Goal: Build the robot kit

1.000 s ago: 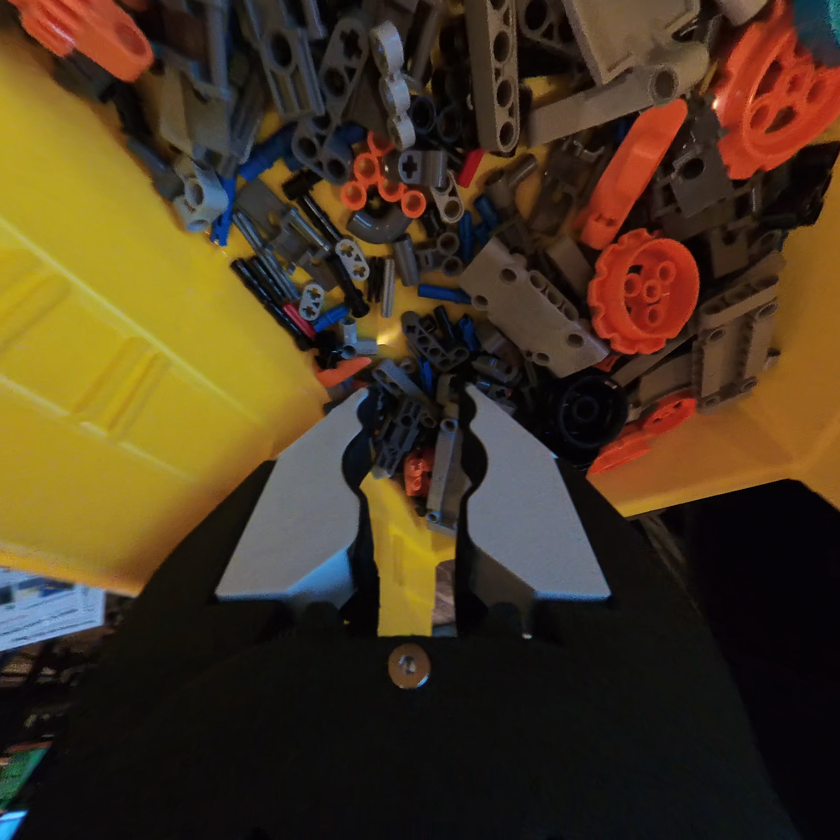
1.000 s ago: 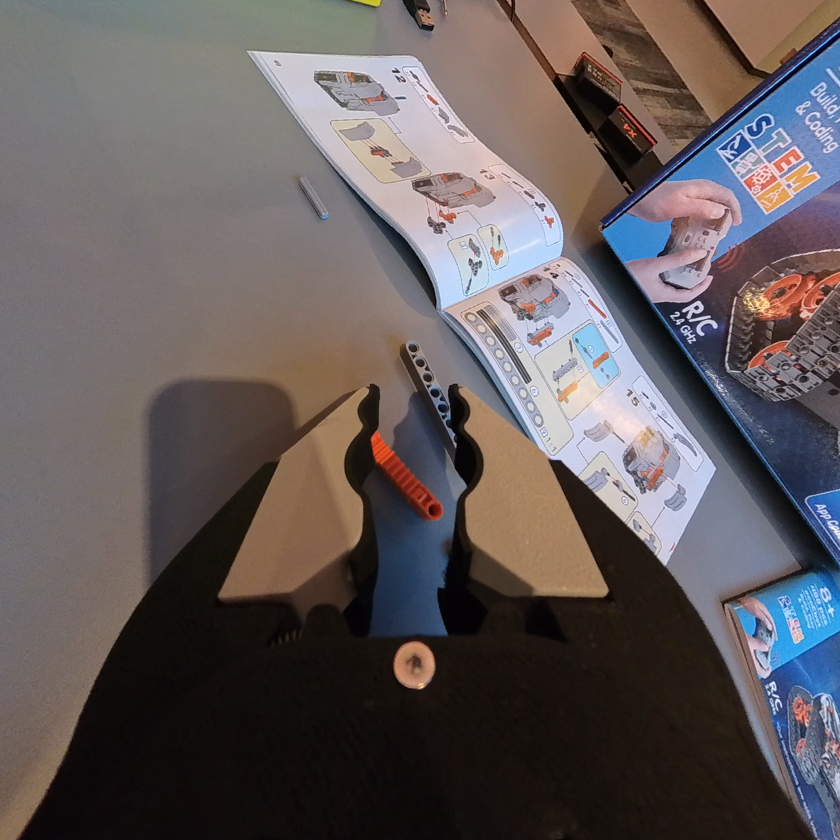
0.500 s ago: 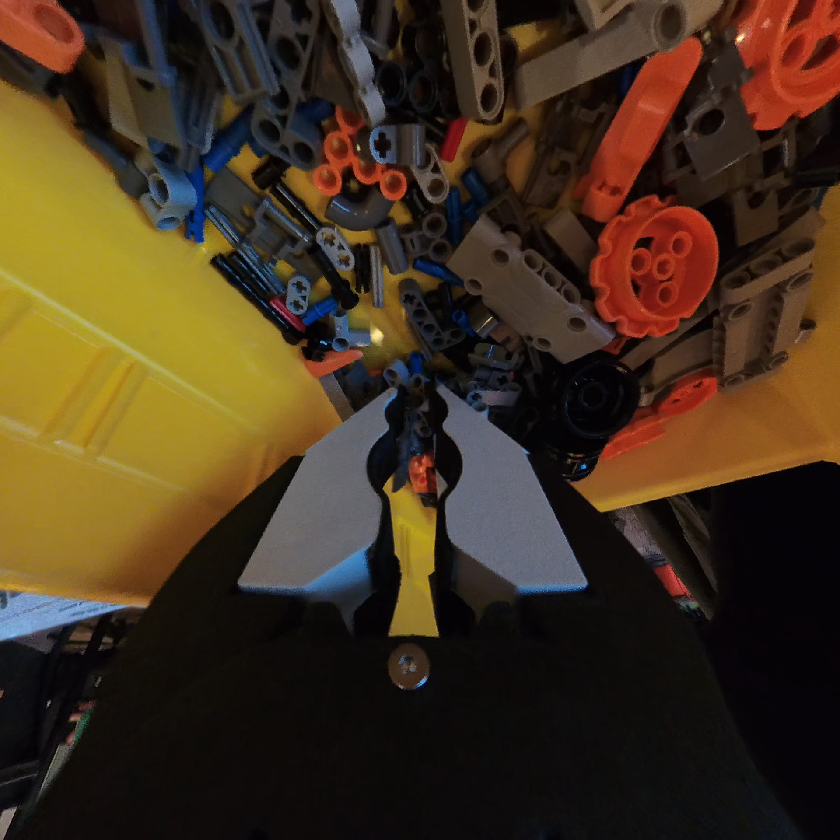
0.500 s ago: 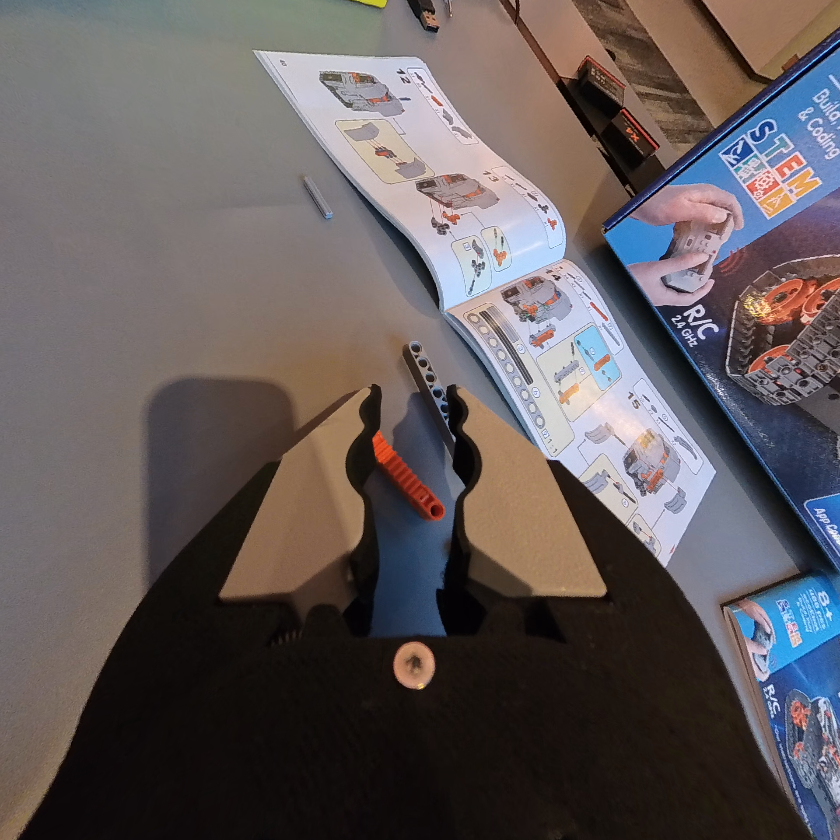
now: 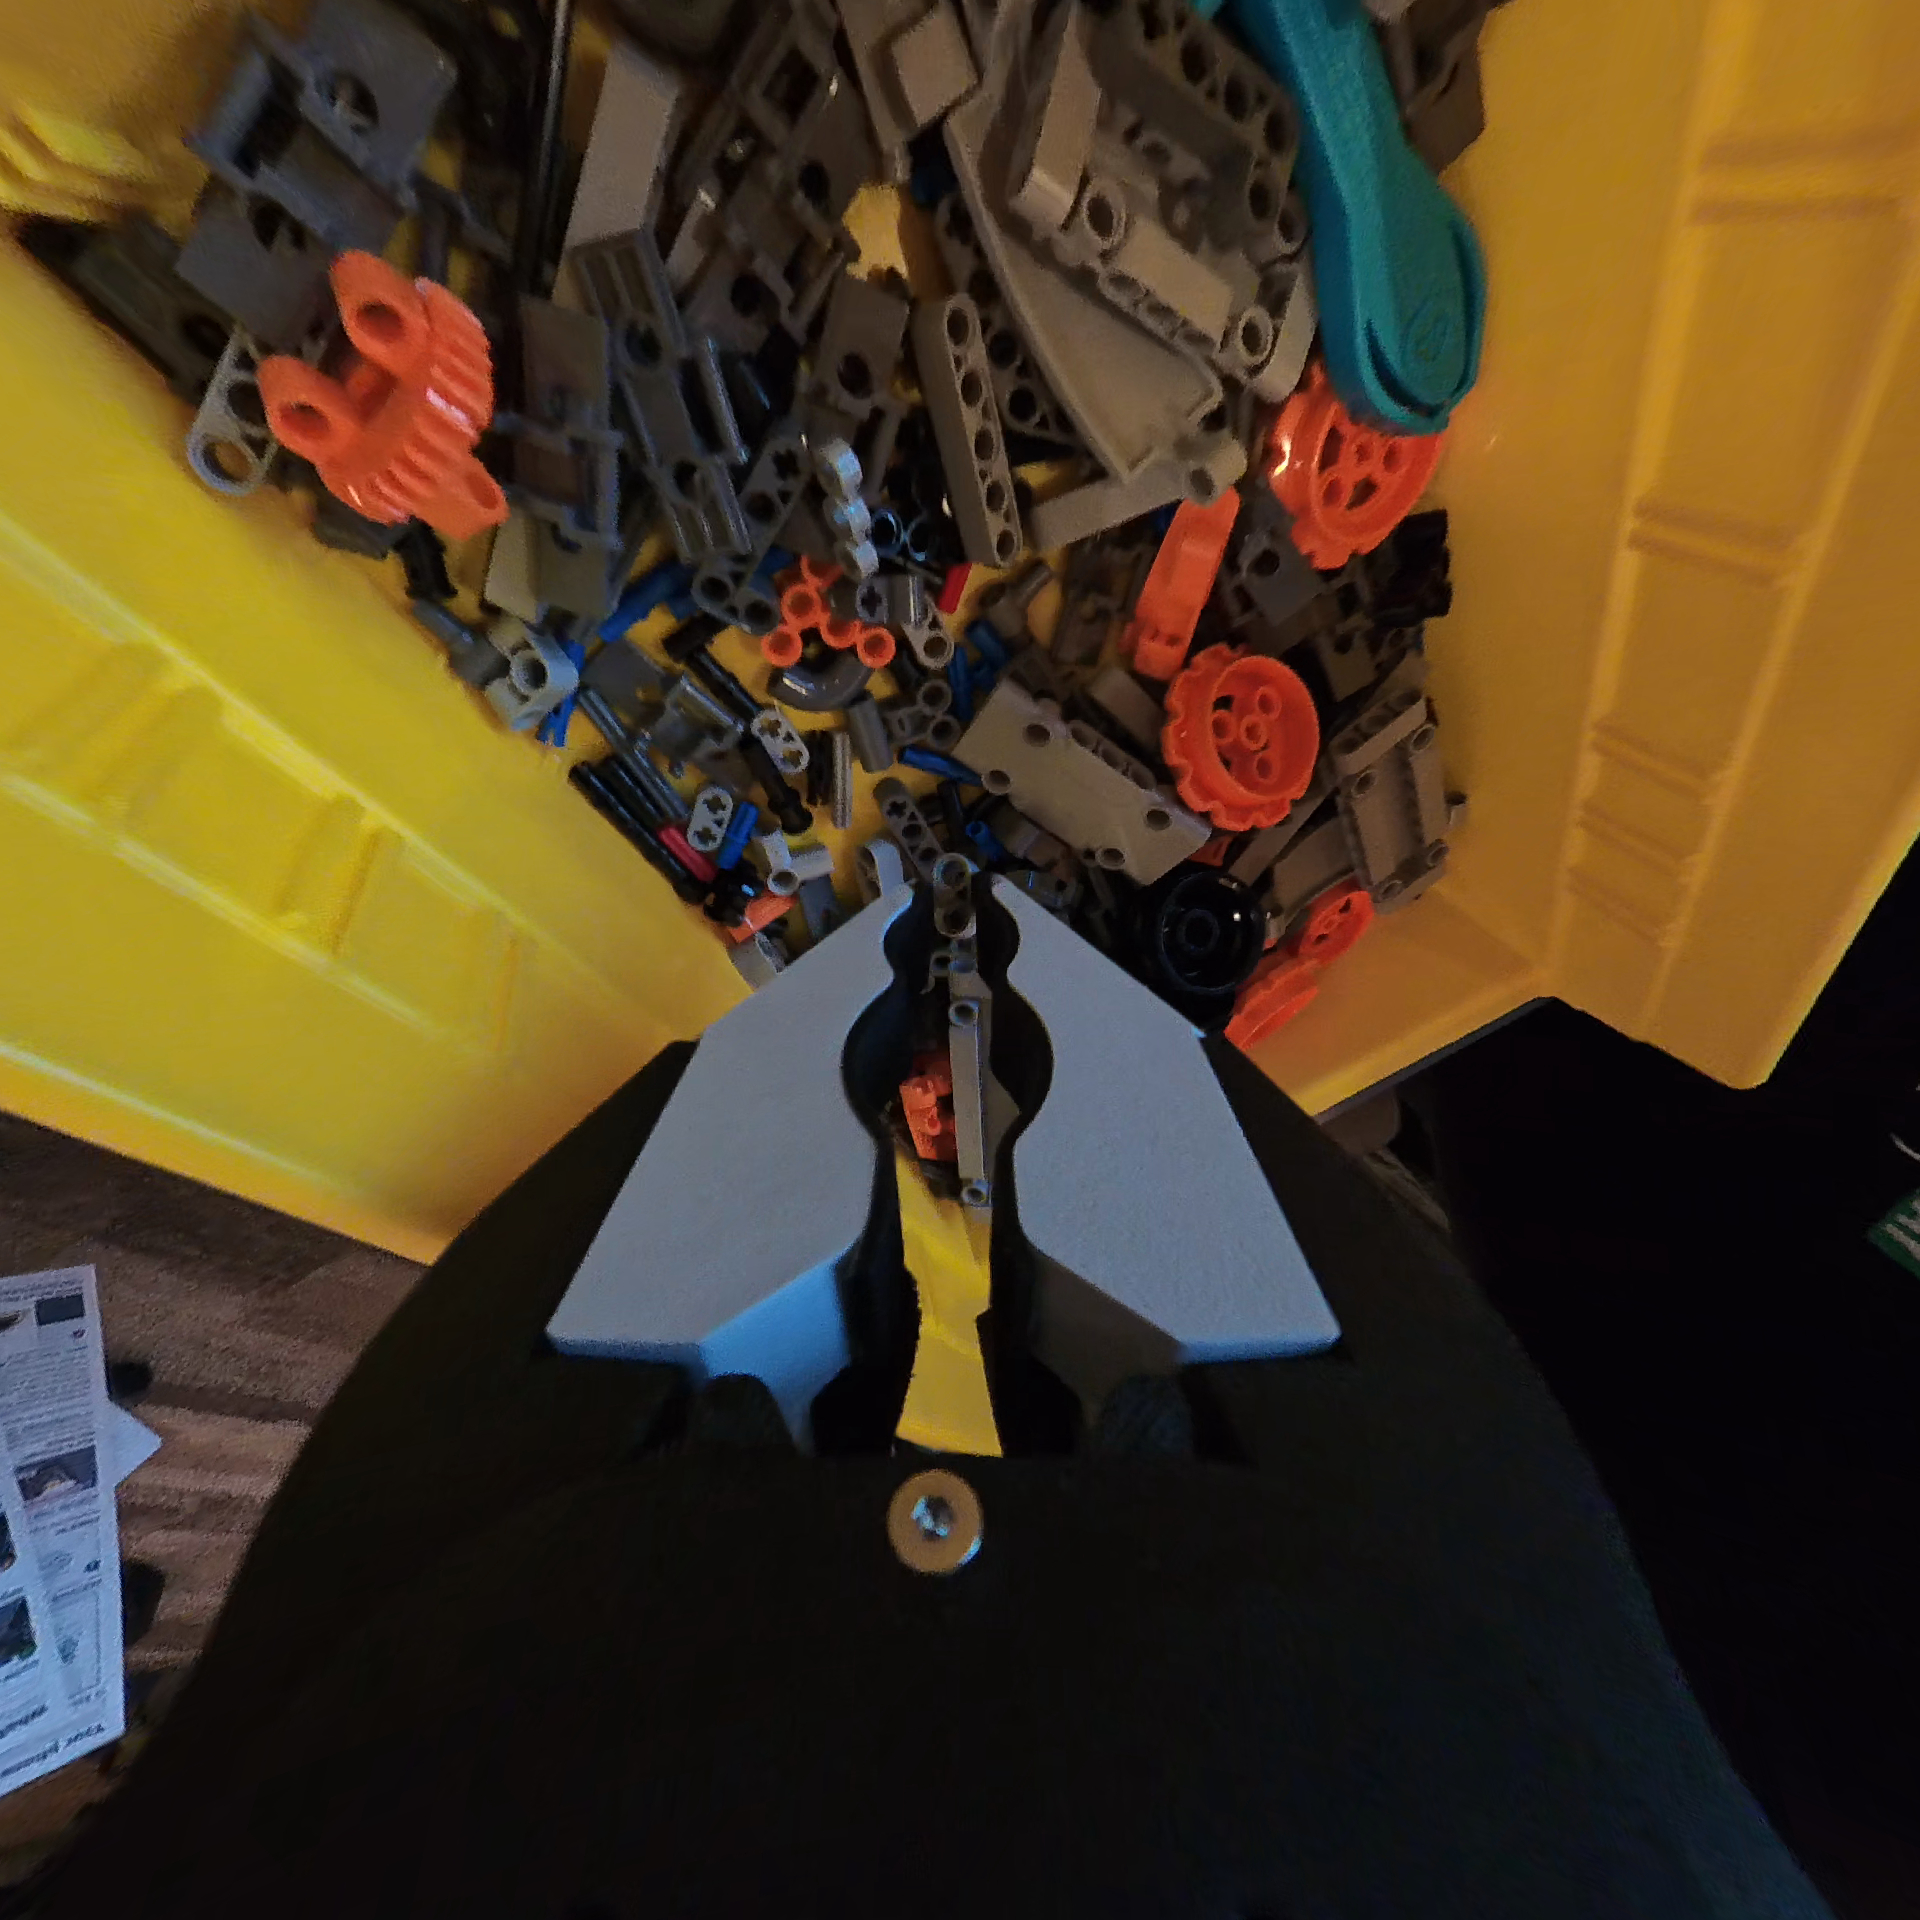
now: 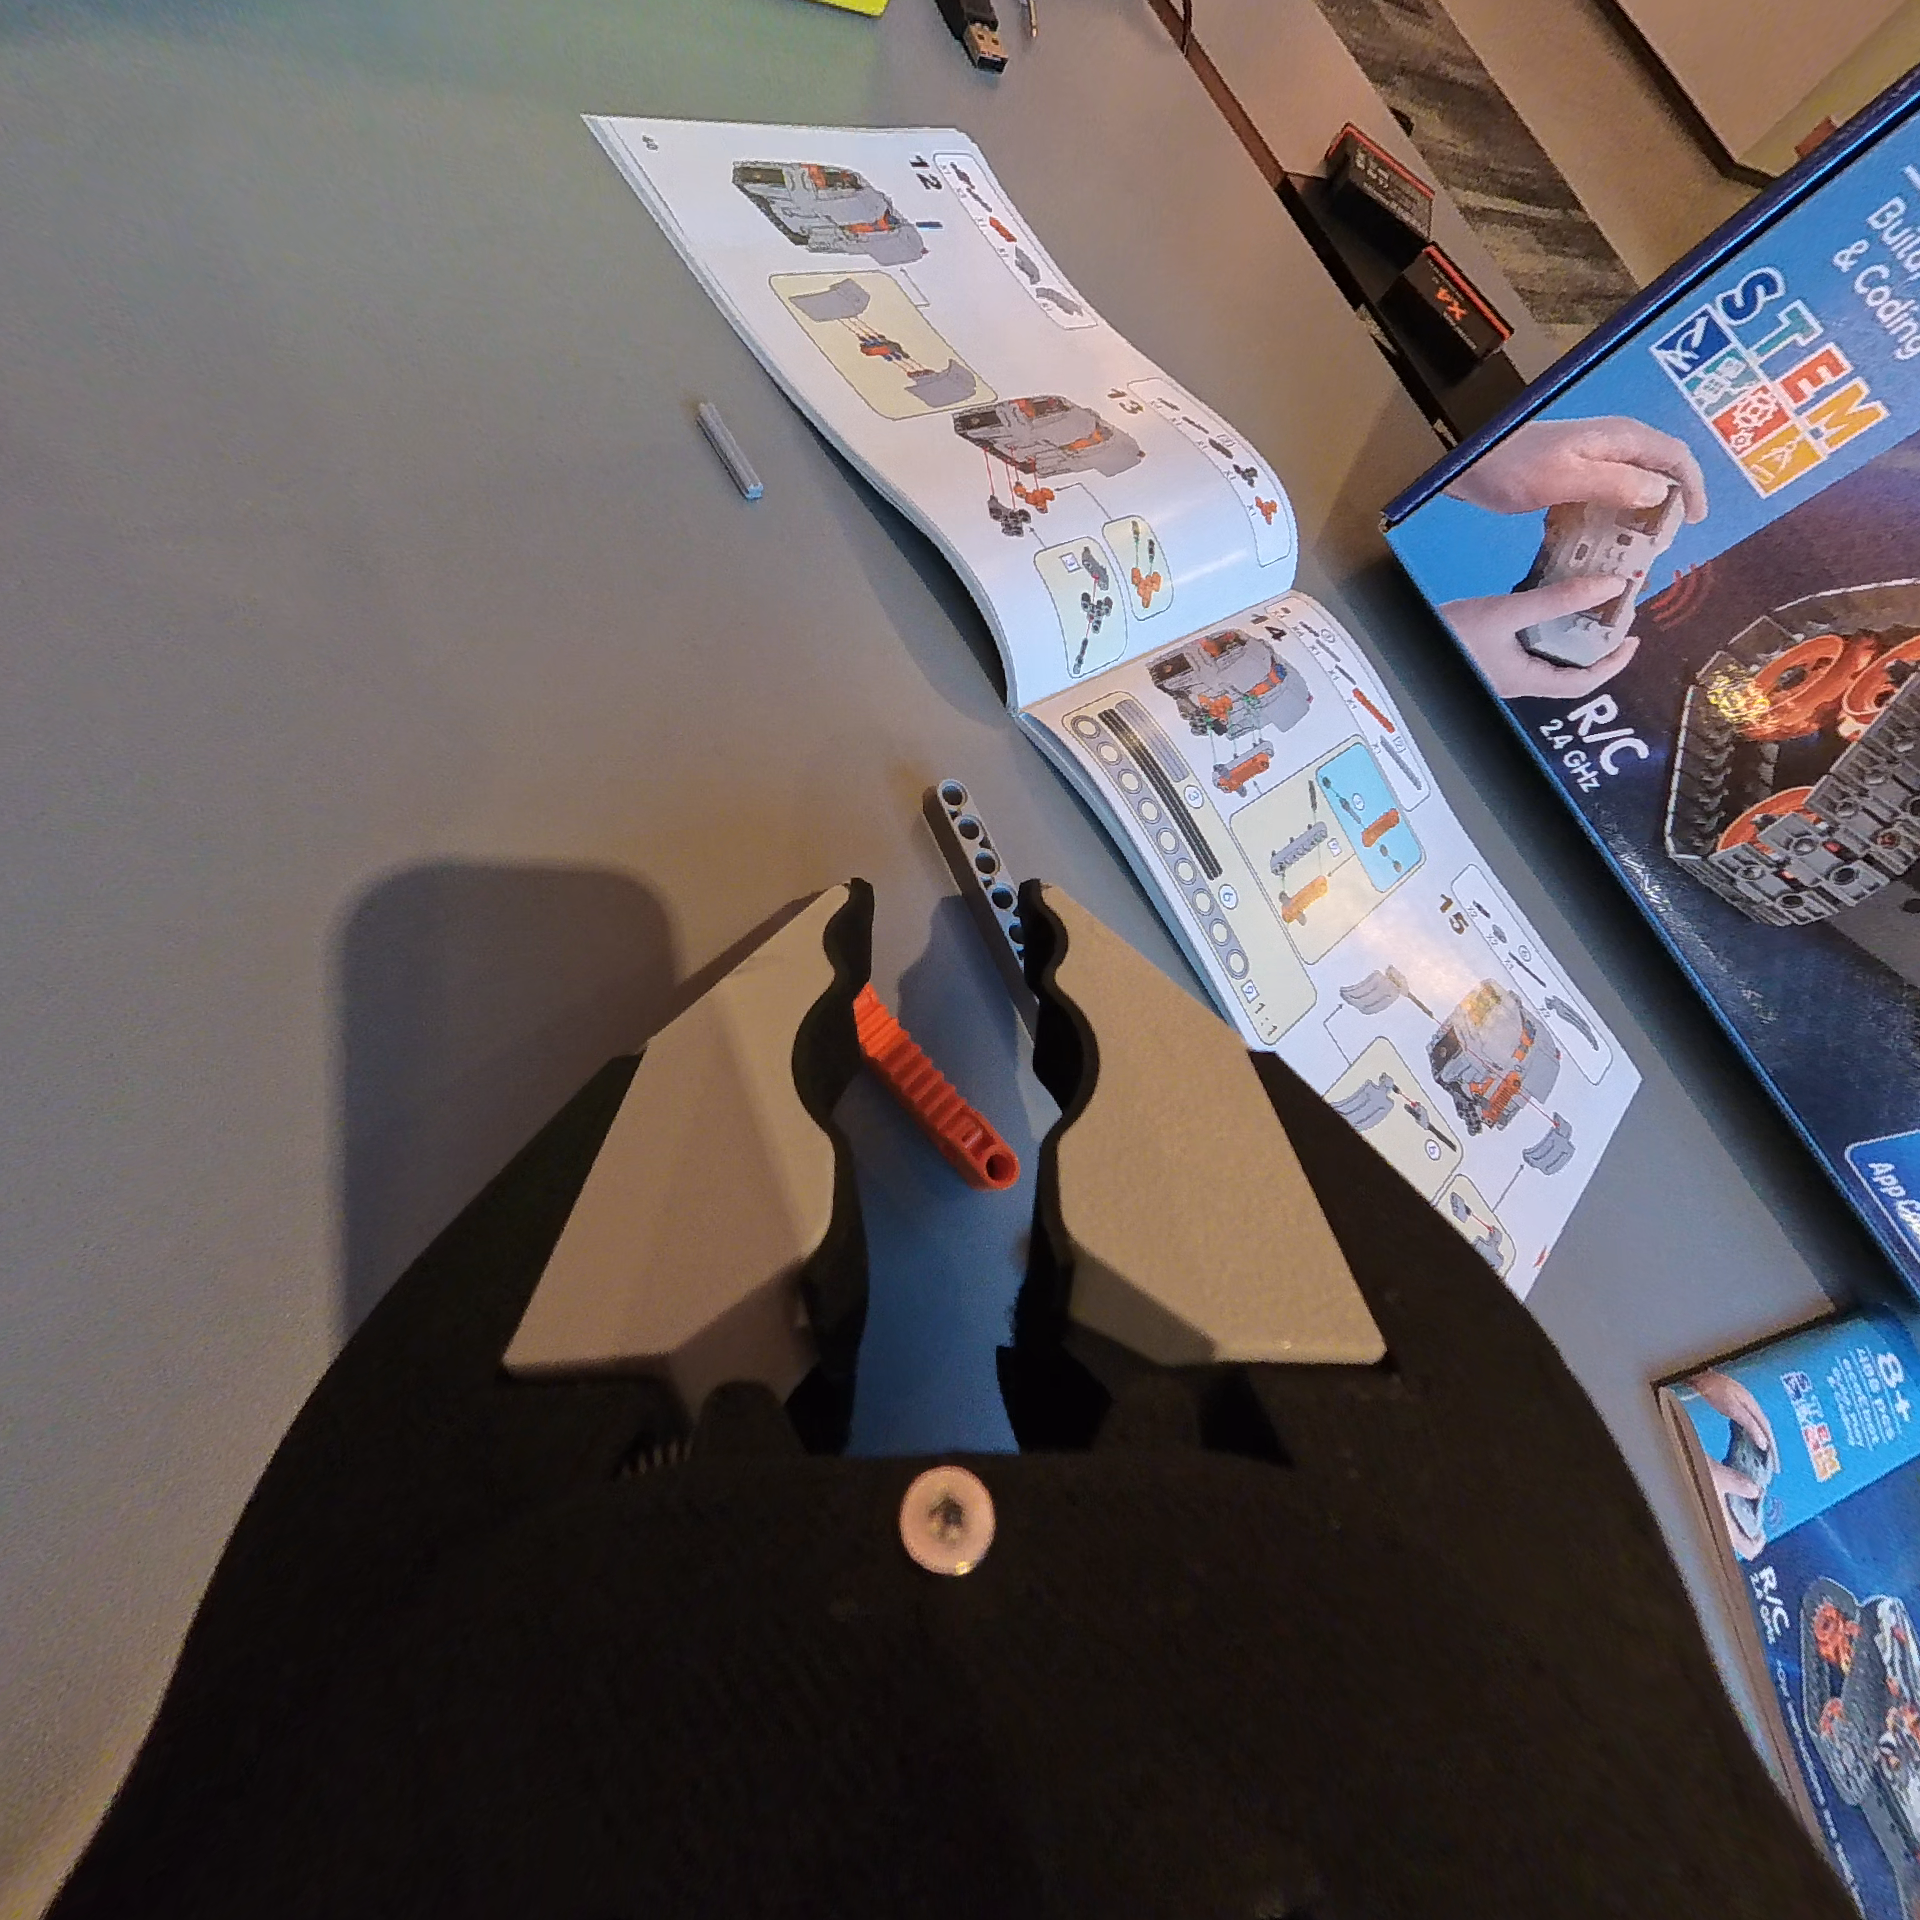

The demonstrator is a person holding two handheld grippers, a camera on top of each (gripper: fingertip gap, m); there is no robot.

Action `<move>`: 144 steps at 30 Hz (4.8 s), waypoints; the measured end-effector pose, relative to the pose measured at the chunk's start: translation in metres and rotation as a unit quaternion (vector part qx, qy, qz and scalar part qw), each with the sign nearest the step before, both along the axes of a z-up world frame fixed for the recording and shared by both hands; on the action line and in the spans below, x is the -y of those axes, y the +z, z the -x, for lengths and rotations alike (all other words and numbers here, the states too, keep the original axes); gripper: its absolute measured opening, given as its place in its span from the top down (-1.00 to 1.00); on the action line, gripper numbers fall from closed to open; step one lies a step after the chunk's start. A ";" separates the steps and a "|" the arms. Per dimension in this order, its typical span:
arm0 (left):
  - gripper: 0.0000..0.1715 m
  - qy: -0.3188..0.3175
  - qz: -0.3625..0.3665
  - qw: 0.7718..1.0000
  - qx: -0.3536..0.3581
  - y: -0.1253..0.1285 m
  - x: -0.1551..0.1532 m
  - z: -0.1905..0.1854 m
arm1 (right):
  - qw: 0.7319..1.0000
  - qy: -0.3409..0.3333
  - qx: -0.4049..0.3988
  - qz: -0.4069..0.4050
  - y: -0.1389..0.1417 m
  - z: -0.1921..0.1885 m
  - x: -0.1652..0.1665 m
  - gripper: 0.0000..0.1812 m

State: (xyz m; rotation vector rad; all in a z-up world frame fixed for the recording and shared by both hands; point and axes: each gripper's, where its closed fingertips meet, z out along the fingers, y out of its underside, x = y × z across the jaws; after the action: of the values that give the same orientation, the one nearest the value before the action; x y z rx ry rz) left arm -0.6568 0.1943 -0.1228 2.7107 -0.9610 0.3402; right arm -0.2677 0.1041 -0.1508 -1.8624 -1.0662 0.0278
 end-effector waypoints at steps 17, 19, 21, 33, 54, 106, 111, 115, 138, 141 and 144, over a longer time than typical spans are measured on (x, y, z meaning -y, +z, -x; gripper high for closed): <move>0.60 0.007 -0.177 0.982 0.065 0.015 -0.079 -0.018 | 1.000 -0.001 0.000 0.000 0.000 -0.001 0.000 0.70; 0.62 0.015 -0.188 0.977 0.100 0.024 -0.069 -0.019 | 1.000 -0.001 0.000 0.000 0.000 -0.001 0.000 0.70; 0.63 0.035 -0.240 0.960 0.139 0.044 -0.068 -0.019 | 1.000 -0.001 0.000 0.000 0.000 -0.001 0.000 0.70; 0.53 0.074 -0.496 0.824 0.264 0.180 -0.030 -0.004 | 0.999 -0.002 -0.046 -0.028 0.020 0.000 -0.002 0.70; 0.09 0.110 -0.049 0.984 -0.128 -0.030 0.028 0.016 | 0.996 0.051 -0.049 -0.049 0.035 0.023 0.015 0.70; 0.53 -0.387 -0.313 0.867 -0.031 0.002 -0.103 -0.040 | 0.996 0.074 -0.034 -0.022 0.025 0.030 0.025 0.70; 0.50 -0.229 -0.319 0.919 0.045 0.034 -0.055 -0.041 | 0.996 0.076 -0.033 -0.023 0.025 0.031 0.026 0.70; 0.43 -0.176 -0.243 0.942 0.154 0.027 0.016 -0.061 | 0.996 0.078 -0.030 -0.023 0.025 0.032 0.026 0.70; 0.54 -0.106 -0.361 0.927 0.003 0.016 -0.107 -0.010 | 0.997 0.075 -0.020 -0.018 0.020 0.030 0.025 0.71; 0.43 -0.068 -0.373 0.923 0.067 0.029 -0.105 -0.029 | 0.997 0.073 -0.022 -0.019 0.021 0.028 0.025 0.71; 0.55 -0.104 -0.345 0.926 0.112 0.039 -0.063 -0.044 | 0.997 0.077 -0.021 -0.018 0.021 0.030 0.026 0.71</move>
State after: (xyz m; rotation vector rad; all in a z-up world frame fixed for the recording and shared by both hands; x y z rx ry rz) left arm -0.6129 0.2574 -0.0840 3.1739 -1.6916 0.3189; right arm -0.2975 0.0776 -0.1300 -1.7367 -1.1710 0.1371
